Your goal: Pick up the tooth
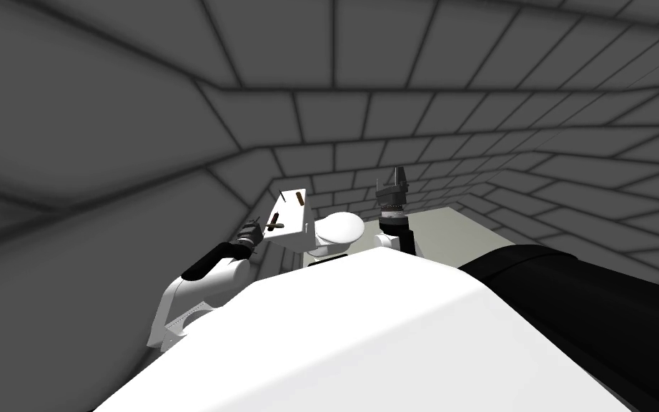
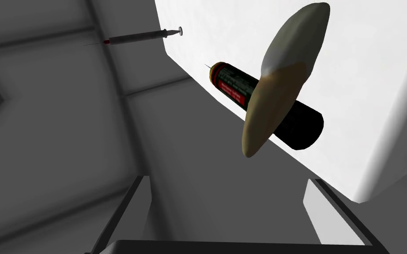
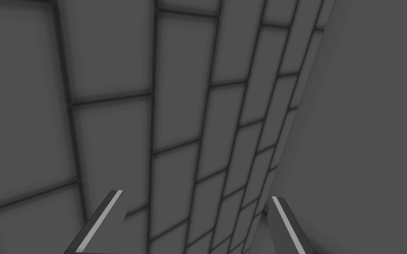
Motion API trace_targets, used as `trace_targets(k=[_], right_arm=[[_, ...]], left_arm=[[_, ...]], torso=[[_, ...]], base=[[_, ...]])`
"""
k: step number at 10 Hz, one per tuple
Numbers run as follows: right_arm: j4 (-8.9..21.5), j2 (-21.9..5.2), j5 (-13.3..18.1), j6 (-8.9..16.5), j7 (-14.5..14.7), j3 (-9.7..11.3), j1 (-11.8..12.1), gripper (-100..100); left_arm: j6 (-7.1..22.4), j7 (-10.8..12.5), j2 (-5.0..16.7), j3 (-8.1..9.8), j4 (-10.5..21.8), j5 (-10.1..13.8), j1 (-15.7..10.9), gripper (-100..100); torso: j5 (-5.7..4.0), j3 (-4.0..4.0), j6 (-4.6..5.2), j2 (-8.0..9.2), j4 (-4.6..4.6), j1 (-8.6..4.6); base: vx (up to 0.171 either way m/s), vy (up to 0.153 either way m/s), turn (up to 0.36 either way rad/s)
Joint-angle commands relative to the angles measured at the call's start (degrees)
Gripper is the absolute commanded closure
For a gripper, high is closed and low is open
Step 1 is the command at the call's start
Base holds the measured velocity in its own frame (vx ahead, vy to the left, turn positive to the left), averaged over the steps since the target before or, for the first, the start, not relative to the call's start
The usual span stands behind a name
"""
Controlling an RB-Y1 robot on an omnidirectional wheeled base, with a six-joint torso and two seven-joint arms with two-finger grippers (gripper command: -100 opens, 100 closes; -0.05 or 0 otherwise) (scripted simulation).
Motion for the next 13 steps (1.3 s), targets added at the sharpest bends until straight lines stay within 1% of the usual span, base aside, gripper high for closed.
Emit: trace_targets(k=[1, 2, 3, 4, 5, 6, 9, 10, 11, 12, 13], right_arm=[[0.0, 0.0, 0.0, 0.0, 0.0, 0.0, 0.0, 0], [0.0, 0.0, 0.0, 0.0, 0.0, 0.0, 0.0, 0], [0.0, 0.0, 0.0, 0.0, 0.0, 0.0, 0.0, 0], [0.0, 0.0, 0.0, 0.0, 0.0, 0.0, 0.0, 0], [0.0, 0.0, 0.0, 0.0, 0.0, 0.0, 0.0, 0], [0.0, 0.0, 0.0, 0.0, 0.0, 0.0, 0.0, 0], [0.0, 0.0, 0.0, 0.0, 0.0, 0.0, 0.0, 0], [0.0, 0.0, 0.0, 0.0, 0.0, 0.0, 0.0, 0], [0.0, 0.0, 0.0, 0.0, 0.0, 0.0, 0.0, 0], [0.0, 0.0, 0.0, 0.0, 0.0, 0.0, 0.0, 0], [0.0, 0.0, 0.0, 0.0, 0.0, 0.0, 0.0, 0]], left_arm=[[2.9, 0.0, 0.3, 0.24, -0.2, 0.2, -0.3, -100], [3.3, 0.0, 0.3, 0.24, -0.2, 0.2, -0.3, -100], [5.5, 0.1, 0.9, 0.7, -0.3, 0.6, -0.8, -100], [6.6, 0.1, 0.9, 0.7, -0.3, 0.6, -0.8, -100], [8.7, 0.1, 1.5, 1.13, -0.6, 1.1, -1.3, -100], [9.8, 0.1, 1.5, 1.13, -0.6, 1.1, -1.3, -100], [14.7, 0.1, 2.7, 1.91, -1.4, 1.9, -2.2, -100], [15.8, 0.1, 2.7, 1.91, -1.4, 1.9, -2.2, -100], [17.8, 0.1, 3.3, 2.23, -1.9, 2.2, -2.6, -100], [18.6, 0.1, 3.3, 2.23, -1.9, 2.2, -2.6, -100], [20.7, 0.2, 3.9, 2.51, -2.6, 2.6, -2.8, -100]], torso=[[0.0, 0.0, 0.0, 0.0, 0.0, 0.0], [0.0, 0.01, -0.01, 0.03, 0.0, -0.01], [0.0, 0.05, -0.01, 0.09, 0.01, 0.0], [0.0, 0.04, 0.0, 0.07, 0.02, -0.01], [0.0, 0.03, -0.01, 0.06, 0.01, 0.0], [0.0, 0.01, 0.0, 0.02, 0.0, -0.03], [0.0, 0.02, -0.01, 0.04, 0.0, -0.01], [0.0, 0.02, -0.01, 0.04, 0.01, -0.01], [0.0, 0.03, -0.01, 0.06, 0.01, 0.0], [0.0, 0.03, 0.0, 0.05, 0.01, -0.01], [0.0, 0.03, -0.01, 0.07, 0.01, -0.01]], base=[[0.033, -0.014, -0.02], [0.015, -0.009, 0.004], [0.025, -0.011, -0.033], [0.029, -0.009, -0.024], [0.042, -0.018, -0.035], [0.036, -0.013, -0.015], [0.035, -0.012, -0.026], [0.027, -0.009, -0.017], [0.031, -0.012, -0.03], [0.028, -0.011, -0.019], [0.035, -0.01, -0.028]])
